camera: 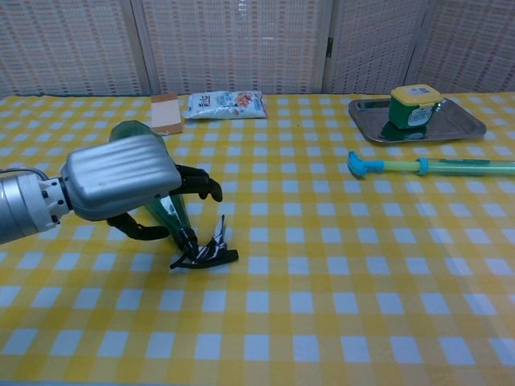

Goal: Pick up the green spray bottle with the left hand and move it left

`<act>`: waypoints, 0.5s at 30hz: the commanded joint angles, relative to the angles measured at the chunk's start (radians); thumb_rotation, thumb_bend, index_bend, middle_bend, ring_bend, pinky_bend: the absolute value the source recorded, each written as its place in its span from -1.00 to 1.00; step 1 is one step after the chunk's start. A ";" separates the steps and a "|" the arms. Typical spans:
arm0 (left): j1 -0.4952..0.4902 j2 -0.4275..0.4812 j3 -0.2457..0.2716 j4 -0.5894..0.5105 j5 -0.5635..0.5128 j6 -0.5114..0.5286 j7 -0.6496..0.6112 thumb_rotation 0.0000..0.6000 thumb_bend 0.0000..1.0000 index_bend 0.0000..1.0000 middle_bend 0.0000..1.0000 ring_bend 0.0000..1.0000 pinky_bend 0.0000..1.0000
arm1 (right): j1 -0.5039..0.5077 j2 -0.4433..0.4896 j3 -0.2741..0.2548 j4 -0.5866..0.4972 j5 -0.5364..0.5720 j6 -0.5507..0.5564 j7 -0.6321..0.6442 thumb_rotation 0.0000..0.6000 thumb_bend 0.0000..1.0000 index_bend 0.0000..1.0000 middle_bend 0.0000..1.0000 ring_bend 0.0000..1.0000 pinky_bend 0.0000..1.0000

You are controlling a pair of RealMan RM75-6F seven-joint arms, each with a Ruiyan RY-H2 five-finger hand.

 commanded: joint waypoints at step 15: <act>-0.081 -0.084 0.046 0.188 -0.005 -0.019 -0.083 1.00 -0.36 -0.40 -0.27 1.00 1.00 | -0.010 0.014 0.012 0.005 0.014 -0.001 0.033 1.00 -0.29 -1.00 -1.00 -1.00 -1.00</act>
